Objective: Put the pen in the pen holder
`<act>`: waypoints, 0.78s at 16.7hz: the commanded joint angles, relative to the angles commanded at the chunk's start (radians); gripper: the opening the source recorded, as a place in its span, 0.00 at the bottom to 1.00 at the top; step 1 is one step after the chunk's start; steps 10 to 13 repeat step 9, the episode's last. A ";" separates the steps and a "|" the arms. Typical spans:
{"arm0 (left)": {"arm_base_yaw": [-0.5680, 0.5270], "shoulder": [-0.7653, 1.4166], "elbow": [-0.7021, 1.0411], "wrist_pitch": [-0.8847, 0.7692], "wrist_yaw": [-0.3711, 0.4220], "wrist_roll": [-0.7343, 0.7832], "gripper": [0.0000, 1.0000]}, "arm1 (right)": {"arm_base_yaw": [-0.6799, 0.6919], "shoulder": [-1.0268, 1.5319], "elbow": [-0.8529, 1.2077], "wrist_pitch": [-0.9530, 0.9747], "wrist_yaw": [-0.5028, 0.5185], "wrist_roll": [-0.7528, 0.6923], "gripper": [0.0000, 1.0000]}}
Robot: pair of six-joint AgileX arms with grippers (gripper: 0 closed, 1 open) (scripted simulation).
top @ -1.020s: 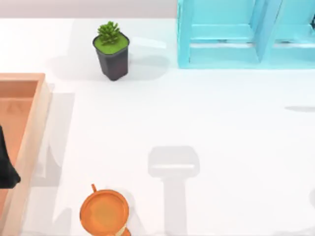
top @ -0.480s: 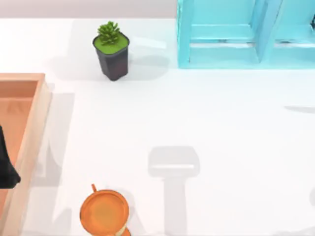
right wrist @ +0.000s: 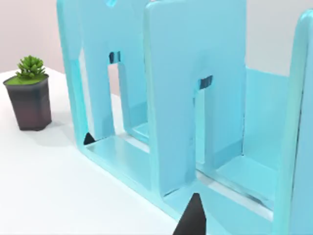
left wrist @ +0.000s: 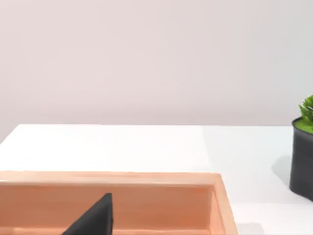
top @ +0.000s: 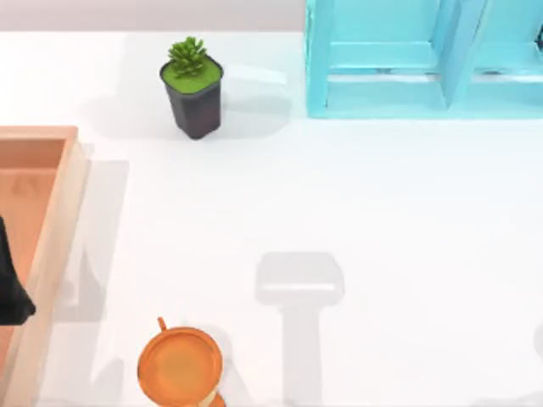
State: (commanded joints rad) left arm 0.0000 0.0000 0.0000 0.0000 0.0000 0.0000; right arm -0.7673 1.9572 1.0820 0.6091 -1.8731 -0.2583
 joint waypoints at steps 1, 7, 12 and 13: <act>0.000 0.000 0.000 0.000 0.000 0.000 1.00 | 0.000 0.000 0.000 0.000 0.000 0.000 0.83; 0.000 0.000 0.000 0.000 0.000 0.000 1.00 | 0.000 0.000 0.000 0.000 0.000 0.000 1.00; 0.000 0.000 0.000 0.000 0.000 0.000 1.00 | 0.000 0.000 0.000 0.000 0.000 0.000 1.00; 0.000 0.000 0.000 0.000 0.000 0.000 1.00 | 0.000 0.000 0.000 0.000 0.000 0.000 1.00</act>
